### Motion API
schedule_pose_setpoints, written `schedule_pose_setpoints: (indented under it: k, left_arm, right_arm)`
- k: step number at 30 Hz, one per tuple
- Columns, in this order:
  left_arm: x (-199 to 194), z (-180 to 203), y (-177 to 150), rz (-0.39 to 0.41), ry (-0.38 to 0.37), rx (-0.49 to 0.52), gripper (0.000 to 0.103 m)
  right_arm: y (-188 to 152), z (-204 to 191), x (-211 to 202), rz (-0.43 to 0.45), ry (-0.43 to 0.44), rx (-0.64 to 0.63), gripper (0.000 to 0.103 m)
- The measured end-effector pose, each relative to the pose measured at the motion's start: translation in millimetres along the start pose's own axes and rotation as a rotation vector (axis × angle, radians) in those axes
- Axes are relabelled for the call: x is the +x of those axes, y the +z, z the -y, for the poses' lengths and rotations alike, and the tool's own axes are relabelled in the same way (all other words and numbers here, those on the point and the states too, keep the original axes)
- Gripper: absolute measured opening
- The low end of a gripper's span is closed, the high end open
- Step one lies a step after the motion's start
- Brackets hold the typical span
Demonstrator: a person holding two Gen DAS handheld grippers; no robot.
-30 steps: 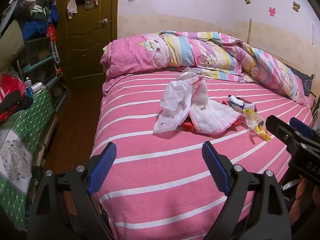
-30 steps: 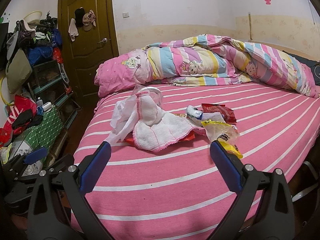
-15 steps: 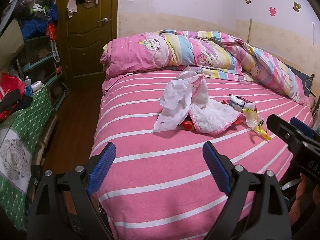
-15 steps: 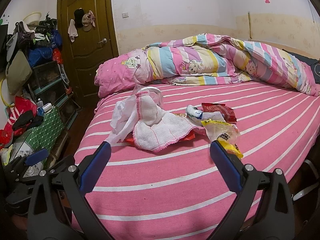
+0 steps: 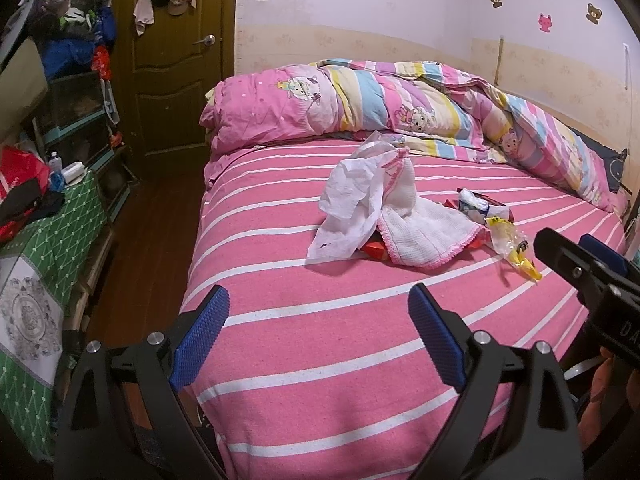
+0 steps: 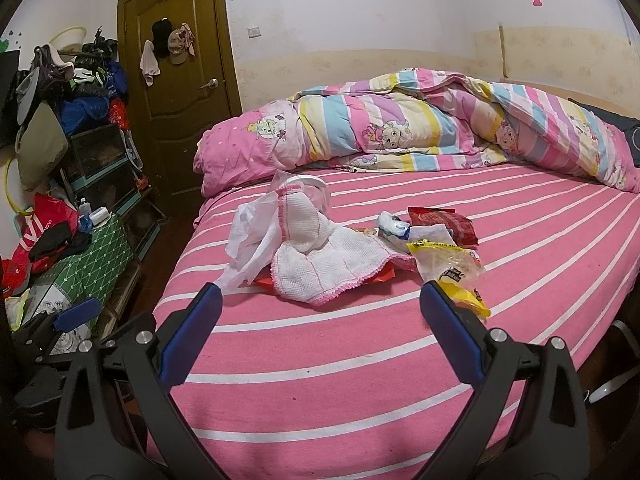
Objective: Collect trash
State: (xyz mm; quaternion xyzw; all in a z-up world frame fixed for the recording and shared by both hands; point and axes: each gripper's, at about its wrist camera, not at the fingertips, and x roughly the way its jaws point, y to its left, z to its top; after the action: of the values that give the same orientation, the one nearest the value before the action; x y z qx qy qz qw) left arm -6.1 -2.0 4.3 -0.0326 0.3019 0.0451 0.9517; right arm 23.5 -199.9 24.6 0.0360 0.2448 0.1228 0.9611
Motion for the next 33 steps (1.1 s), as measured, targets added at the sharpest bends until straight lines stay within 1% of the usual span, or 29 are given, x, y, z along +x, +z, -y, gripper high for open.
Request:
schedule_pose_setpoints:
  k: [8, 13, 16, 19, 21, 24, 26, 28, 33]
  left_arm:
    - [-0.1, 0.0, -0.2, 0.000, 0.000, 0.001, 0.089]
    - [0.5, -0.2, -0.2, 0.000, 0.001, 0.004, 0.089]
    - [0.7, -0.5, -0.4, -0.001, 0.001, 0.001, 0.089]
    - [0.7, -0.4, -0.6, 0.000, 0.002, 0.001, 0.089]
    - [0.8, -0.6, -0.9, -0.001, 0.002, 0.002, 0.089]
    - [0.8, -0.5, -0.6, 0.000, 0.001, 0.001, 0.089]
    - [0.7, -0.5, -0.5, 0.000, 0.001, 0.001, 0.089]
    - [0.7, -0.6, -0.6, 0.000, 0.001, 0.002, 0.089]
    - [0.9, -1.6, -1.1, -0.005, 0.001, -0.006, 0.089]
  right_arm:
    - [0.2, 0.8, -0.7, 0.003, 0.028, 0.003, 0.098]
    - [0.9, 3.5, 1.1, -0.018, 0.034, 0.021, 0.098]
    - [0.0, 6.7, 6.9, -0.055, 0.048, 0.051, 0.098]
    - [1.7, 8.3, 5.5, -0.046, 0.049, 0.068, 0.098]
    - [2.3, 6.6, 2.8, -0.030, 0.034, 0.050, 0.098]
    - [2.2, 2.2, 3.0, -0.030, 0.023, 0.009, 0.098]
    - [2.0, 0.3, 3.6, -0.034, 0.034, -0.012, 0.098]
    - [2.4, 0.7, 3.4, -0.037, 0.048, -0.011, 0.098]
    - [3.3, 3.7, 0.8, -0.019, 0.024, -0.003, 0.098]
